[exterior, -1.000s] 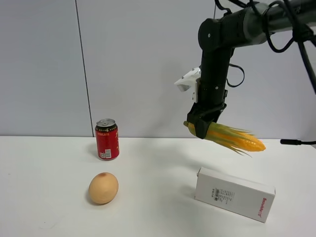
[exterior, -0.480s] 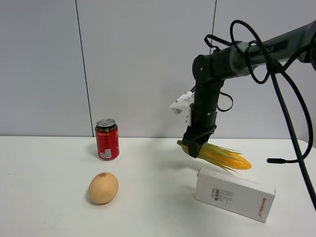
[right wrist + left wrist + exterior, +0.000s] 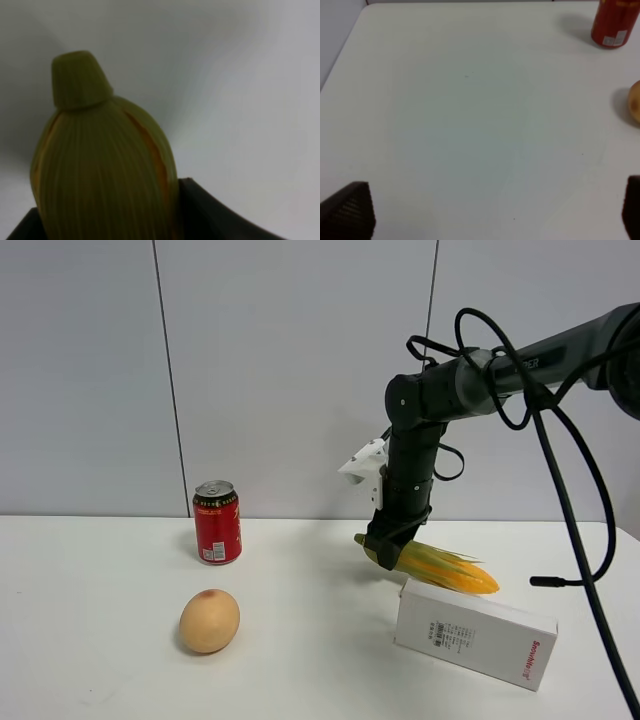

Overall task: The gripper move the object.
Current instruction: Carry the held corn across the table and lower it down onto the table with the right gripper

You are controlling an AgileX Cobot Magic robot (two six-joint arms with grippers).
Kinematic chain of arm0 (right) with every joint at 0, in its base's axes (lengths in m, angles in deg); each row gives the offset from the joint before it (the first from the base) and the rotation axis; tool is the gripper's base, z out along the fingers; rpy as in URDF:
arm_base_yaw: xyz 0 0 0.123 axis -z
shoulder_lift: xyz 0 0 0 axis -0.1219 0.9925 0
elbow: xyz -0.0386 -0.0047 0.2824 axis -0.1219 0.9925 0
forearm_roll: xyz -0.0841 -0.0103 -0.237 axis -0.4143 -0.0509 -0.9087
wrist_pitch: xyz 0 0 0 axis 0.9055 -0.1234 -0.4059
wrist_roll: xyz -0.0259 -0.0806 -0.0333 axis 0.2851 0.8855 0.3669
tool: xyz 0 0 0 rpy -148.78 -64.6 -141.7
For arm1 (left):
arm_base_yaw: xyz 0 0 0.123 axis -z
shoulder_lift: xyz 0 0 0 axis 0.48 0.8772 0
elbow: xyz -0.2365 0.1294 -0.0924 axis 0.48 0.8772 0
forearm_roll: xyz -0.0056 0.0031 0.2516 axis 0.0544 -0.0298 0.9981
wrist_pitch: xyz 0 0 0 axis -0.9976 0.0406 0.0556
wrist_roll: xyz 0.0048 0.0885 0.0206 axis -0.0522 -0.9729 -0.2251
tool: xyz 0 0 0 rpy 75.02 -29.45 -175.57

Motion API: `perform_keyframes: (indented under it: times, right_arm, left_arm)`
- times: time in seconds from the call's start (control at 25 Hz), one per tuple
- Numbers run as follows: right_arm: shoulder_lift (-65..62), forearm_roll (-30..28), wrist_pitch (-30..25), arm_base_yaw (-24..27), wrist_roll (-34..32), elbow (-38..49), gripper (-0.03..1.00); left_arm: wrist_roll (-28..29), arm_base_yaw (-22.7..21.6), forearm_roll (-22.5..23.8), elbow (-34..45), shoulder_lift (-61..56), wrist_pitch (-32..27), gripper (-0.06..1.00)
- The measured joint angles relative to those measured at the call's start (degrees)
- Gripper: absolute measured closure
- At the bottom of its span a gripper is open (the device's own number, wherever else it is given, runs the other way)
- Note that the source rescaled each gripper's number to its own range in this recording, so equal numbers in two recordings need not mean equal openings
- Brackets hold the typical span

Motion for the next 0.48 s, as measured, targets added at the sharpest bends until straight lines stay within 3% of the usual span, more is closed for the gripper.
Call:
perform_keyframes:
  times: [0.48]
  right_arm:
    - [1.1,1.0,2.4,1.2,0.0,0.0,0.97]
  left_arm:
    - [0.0,0.0,0.0,0.0,0.0,0.0,-0.06]
